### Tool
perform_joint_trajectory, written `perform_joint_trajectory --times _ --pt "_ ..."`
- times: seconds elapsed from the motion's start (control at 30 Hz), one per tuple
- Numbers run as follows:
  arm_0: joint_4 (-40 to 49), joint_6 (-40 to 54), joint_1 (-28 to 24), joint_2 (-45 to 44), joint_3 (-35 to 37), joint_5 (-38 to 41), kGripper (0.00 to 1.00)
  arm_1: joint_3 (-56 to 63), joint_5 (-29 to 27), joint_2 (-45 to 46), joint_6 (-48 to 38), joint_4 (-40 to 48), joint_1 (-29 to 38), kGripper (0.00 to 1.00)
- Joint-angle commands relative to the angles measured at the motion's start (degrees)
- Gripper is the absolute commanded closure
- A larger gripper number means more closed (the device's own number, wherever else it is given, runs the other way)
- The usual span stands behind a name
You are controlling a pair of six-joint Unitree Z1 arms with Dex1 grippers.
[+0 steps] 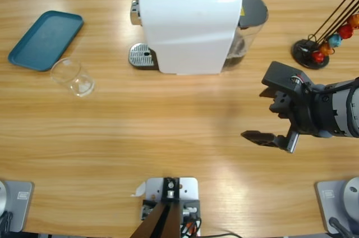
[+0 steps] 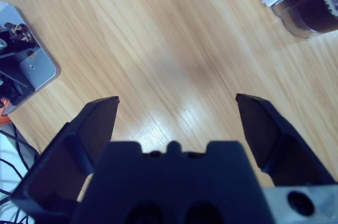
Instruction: Pour coffee
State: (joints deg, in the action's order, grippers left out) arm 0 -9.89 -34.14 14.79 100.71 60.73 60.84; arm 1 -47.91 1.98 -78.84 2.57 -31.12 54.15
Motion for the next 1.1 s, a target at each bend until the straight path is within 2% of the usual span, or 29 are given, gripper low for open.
perform_joint_trajectory --times 0.03,0.27,1.1 --pt "-0.9 -0.7 0.9 2.9 -0.4 1.1 0.193 -0.1 0.3 -1.6 -0.5 -0.7 0.5 0.018" --pt "-1.3 -1.3 2.9 3.7 -0.2 1.0 0.193 -0.1 0.3 -1.6 -0.5 -0.7 0.5 0.018" --pt "-2.0 -2.8 3.0 4.1 2.9 1.1 0.193 -0.1 0.3 -1.6 -0.5 -0.7 0.5 0.018"
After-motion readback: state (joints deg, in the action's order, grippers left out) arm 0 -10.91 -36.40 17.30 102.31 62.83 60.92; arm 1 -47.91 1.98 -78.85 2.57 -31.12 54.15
